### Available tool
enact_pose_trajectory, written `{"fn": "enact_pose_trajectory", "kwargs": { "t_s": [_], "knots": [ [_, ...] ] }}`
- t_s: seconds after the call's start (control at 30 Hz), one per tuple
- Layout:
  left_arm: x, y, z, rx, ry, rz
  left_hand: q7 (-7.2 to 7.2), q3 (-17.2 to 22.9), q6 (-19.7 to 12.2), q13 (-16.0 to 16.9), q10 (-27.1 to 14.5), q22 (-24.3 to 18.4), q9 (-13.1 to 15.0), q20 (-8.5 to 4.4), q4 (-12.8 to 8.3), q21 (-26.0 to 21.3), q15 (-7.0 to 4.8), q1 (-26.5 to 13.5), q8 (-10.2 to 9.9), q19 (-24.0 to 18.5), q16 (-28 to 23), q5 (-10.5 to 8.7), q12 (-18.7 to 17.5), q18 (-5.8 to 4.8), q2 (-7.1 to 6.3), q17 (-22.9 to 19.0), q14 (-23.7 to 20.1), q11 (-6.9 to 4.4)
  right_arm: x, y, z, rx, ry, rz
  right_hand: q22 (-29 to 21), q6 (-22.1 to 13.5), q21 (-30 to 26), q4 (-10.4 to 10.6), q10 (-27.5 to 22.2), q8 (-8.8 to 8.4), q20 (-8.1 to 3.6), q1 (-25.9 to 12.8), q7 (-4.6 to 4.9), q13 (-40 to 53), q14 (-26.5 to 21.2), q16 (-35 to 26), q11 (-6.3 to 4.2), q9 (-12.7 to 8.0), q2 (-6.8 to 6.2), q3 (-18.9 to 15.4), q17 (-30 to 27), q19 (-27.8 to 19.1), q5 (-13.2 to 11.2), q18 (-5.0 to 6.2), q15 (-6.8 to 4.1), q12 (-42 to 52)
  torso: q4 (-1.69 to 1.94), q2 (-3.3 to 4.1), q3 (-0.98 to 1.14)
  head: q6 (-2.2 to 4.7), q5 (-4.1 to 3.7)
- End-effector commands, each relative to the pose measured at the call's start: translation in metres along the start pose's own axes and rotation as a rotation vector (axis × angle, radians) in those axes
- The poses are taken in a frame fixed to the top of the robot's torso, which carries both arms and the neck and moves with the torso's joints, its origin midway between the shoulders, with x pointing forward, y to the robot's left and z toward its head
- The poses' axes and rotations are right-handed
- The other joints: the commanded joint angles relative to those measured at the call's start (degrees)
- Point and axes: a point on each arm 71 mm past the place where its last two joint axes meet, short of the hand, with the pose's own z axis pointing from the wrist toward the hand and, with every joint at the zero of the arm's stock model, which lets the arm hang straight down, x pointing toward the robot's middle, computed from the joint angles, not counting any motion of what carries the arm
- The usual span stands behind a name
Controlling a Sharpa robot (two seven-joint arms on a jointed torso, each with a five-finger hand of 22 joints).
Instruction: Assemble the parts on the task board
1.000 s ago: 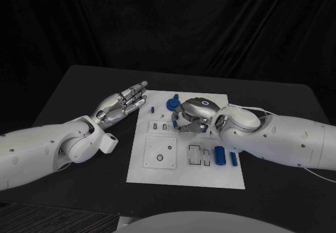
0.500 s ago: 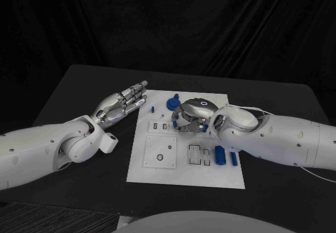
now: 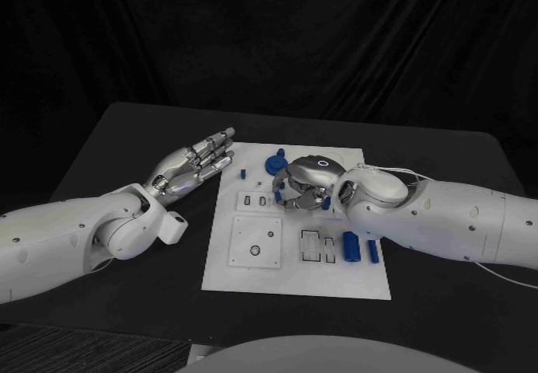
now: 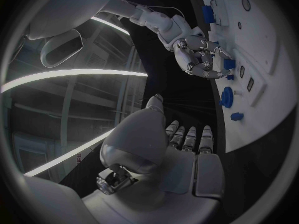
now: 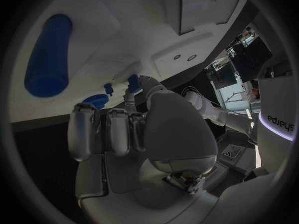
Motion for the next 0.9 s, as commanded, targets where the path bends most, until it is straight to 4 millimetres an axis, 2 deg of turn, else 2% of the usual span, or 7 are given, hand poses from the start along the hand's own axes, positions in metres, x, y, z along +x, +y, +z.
{"fn": "enact_pose_trajectory", "kwargs": {
  "t_s": [0.03,0.27,0.6,0.77,0.87,0.9],
  "knots": [
    [0.0017,-0.0061,0.0003,0.087,0.009,-0.014,0.21,0.2,0.0,-0.1,-0.1,-0.1,0.1,0.31,0.0,-0.3,-0.11,0.7,0.0,0.1,-0.2,0.17,-0.2,1.11,-0.03,-0.1,0.0,0.39,0.0056,-0.0032,-0.0005,0.031,0.035,-0.016,12.0,-0.6,-0.3,-0.3,5.9,-0.47,0.42,-0.2,0.06,15.1,4.1,-0.4,0.48,-0.6,-0.47,0.1,3.7,2.6,-0.4,-0.40,0.46,0.2,-0.02,-0.02,0.01,-0.06,-0.12],
    [0.0016,-0.0061,0.0002,0.087,0.009,-0.013,0.21,0.2,0.0,-0.1,-0.1,-0.1,0.1,0.31,0.0,-0.3,-0.11,0.7,0.0,0.1,-0.2,0.17,-0.2,1.11,-0.03,-0.1,0.0,0.39,0.0068,-0.0037,0.0001,0.035,0.047,-0.020,12.0,-2.4,-0.3,-0.6,5.9,-1.97,0.53,-0.9,0.30,15.1,4.1,-0.4,0.66,-1.7,-0.72,0.4,3.5,2.6,-1.1,-0.40,0.59,0.2,0.00,0.01,-0.01,0.20,-0.22],
    [0.0016,-0.0061,0.0003,0.088,0.009,-0.013,0.23,0.2,0.1,-0.1,-0.1,-0.1,0.1,0.31,0.0,-0.3,-0.12,0.7,0.1,0.1,-0.2,0.21,-0.2,1.13,-0.01,-0.1,0.0,0.39,0.0080,-0.0037,0.0003,0.034,0.063,-0.022,12.0,-4.6,-0.4,-1.3,5.9,-4.78,0.73,-1.6,0.49,15.1,4.1,-0.4,0.87,-4.7,-1.41,0.9,3.4,2.6,-3.4,-0.39,0.77,0.2,0.01,-0.03,0.00,0.05,-0.21],
    [0.0014,-0.0060,0.0001,0.087,0.008,-0.013,0.23,0.2,0.1,-0.1,-0.1,-0.1,0.1,0.31,0.0,-0.3,-0.12,0.7,0.1,0.1,-0.2,0.21,-0.2,1.13,-0.01,-0.1,0.0,0.39,0.0082,-0.0038,0.0000,0.032,0.067,-0.029,12.0,-7.1,-0.4,-1.6,5.9,-7.49,0.67,-2.1,0.22,15.1,4.0,-0.4,0.67,-7.2,-1.67,0.1,3.4,2.6,-10.4,-0.38,0.66,0.2,0.02,-0.02,-0.02,-0.07,-0.22],
    [0.0014,-0.0060,0.0003,0.087,0.008,-0.013,0.23,0.2,0.1,-0.1,-0.1,-0.1,0.1,0.31,0.0,-0.3,-0.12,0.7,0.1,0.1,-0.2,0.21,-0.2,1.13,-0.01,-0.1,0.0,0.39,0.0074,-0.0040,-0.0007,0.029,0.056,-0.030,12.0,-9.7,-0.4,-1.1,5.9,-9.67,0.51,-2.5,-0.08,15.1,4.0,-0.3,0.44,-9.7,-1.99,-1.4,3.4,2.6,-15.3,-0.39,0.47,0.2,0.02,0.00,-0.01,-0.08,-0.23],
    [0.0014,-0.0060,0.0003,0.087,0.008,-0.013,0.23,0.2,0.1,-0.1,-0.1,-0.1,0.1,0.31,0.0,-0.3,-0.12,0.7,0.1,0.1,-0.2,0.21,-0.2,1.13,-0.01,-0.1,0.0,0.39,0.0069,-0.0042,-0.0010,0.027,0.050,-0.029,12.0,-10.0,-0.5,-1.0,5.9,-9.86,0.48,-2.6,-0.10,15.1,4.0,-0.3,0.41,-10.0,-2.05,-1.6,3.4,2.6,-15.7,-0.38,0.45,0.2,0.02,0.00,-0.01,-0.08,-0.23]
  ]
}}
